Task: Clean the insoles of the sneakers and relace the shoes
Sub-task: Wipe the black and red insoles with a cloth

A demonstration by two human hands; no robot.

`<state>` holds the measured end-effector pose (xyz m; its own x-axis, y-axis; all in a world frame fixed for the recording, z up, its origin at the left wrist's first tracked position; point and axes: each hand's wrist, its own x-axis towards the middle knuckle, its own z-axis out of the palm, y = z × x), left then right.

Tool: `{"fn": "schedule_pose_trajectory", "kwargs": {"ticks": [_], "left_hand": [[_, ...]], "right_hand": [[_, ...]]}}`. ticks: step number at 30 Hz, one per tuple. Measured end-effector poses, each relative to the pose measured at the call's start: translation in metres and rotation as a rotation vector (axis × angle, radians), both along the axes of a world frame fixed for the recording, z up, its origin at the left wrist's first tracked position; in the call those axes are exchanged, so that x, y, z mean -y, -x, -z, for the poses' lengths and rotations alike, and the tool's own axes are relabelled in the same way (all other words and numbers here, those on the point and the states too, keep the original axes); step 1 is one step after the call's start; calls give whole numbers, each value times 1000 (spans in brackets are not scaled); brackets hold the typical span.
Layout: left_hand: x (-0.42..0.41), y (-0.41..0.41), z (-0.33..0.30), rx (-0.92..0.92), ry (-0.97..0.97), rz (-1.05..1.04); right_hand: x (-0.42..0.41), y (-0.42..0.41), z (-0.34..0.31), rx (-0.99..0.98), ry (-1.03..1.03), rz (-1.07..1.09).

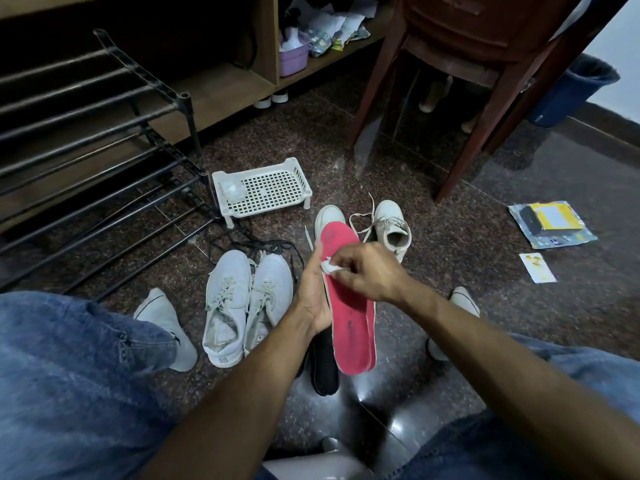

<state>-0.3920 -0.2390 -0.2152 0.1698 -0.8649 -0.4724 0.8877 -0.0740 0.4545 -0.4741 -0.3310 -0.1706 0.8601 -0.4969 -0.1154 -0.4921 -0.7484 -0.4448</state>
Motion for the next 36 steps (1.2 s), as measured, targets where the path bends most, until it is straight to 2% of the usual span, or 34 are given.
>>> {"fn": "schedule_pose_trajectory", "kwargs": {"ticks": [4,7,12,19,21,23,27,29,31,33,36], "left_hand": [[-3,1,4,-8,-53,31],[-4,0,5,9,-59,74],[-11,0,7,146,-115,209],[-3,-6,1,102,-105,38],[-5,-3,3,131,-123,43],[-8,3,3,151,-138,72],[-12,8,-3,150,-128,141],[-13,7,-5,152,-123,139],[-12,6,-5,158,-127,107],[-10,5,-4,154,-136,91],[-10,9,-5,206,-141,149]], "right_hand": [[-8,-1,-1,-111,217,-40],[-2,-12,-10,-136,304,-19],[20,-22,-18,-52,258,267],[-15,4,13,-100,196,-70],[-13,7,13,-135,260,-124],[-2,1,9,-134,330,-34],[20,-10,-1,-82,284,254],[16,-7,-2,-46,252,156],[0,0,0,-34,220,-48],[-8,6,3,-35,266,-143],[6,2,2,-35,347,51]]}}
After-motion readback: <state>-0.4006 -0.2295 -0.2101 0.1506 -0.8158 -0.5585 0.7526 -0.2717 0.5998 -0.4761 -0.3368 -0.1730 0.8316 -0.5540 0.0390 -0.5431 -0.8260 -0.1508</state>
